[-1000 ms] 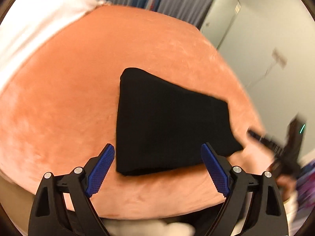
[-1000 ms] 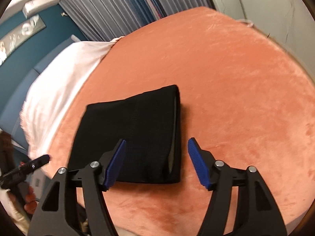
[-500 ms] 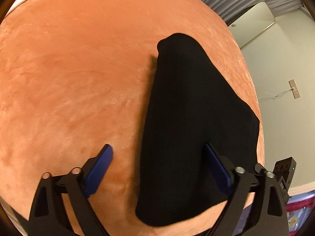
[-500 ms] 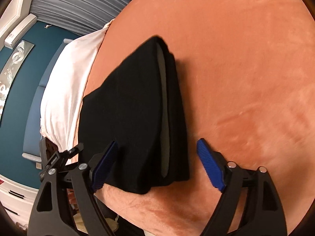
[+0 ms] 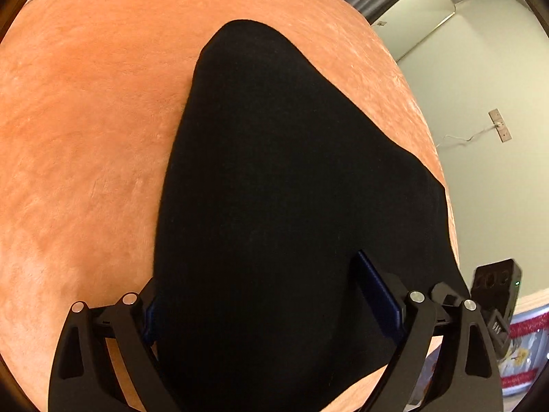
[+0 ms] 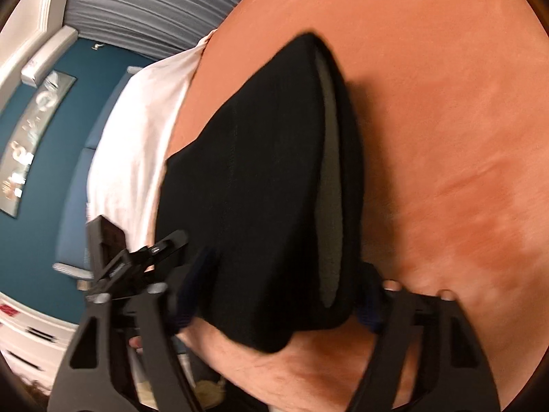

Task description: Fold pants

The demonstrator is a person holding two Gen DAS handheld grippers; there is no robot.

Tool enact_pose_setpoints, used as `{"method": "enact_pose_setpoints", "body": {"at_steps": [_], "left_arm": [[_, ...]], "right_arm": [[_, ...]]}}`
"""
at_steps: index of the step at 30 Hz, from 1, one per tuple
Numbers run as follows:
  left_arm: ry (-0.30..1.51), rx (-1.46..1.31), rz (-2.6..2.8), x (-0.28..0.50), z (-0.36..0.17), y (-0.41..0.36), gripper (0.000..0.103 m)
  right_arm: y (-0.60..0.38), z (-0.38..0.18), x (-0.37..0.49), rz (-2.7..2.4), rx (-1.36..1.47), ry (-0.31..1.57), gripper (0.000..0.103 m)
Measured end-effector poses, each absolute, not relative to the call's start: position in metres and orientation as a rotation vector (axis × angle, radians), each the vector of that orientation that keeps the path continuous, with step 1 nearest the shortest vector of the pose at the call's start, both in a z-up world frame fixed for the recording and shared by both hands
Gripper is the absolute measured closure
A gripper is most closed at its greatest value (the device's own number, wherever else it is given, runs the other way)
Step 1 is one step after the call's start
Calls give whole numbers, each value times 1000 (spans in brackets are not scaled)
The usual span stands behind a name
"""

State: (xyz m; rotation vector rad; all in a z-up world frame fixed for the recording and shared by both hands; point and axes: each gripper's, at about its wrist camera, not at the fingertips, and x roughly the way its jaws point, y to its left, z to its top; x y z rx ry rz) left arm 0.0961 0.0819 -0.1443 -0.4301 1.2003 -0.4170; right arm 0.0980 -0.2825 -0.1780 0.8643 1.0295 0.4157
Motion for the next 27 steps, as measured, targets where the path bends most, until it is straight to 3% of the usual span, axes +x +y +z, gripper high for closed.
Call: {"method": "enact_pose_setpoints", "body": {"at_steps": [2, 9, 12, 22, 27], "left_arm": [[1200, -431, -429, 97, -145, 84, 13], [1171, -444, -442, 91, -140, 93, 52], [1159, -426, -455, 86, -133, 92, 59], [1197, -423, -530, 37, -98, 97, 62], [1098, -395, -559, 36, -52, 97, 63]], "right_arm": [[-279, -180, 99, 406, 846, 1024, 48], [-277, -176, 91, 386, 871, 994, 59], [-272, -168, 85, 371, 849, 977, 61], [-262, -133, 20, 407, 824, 991, 63], [-256, -75, 28, 430, 728, 859, 64]]}}
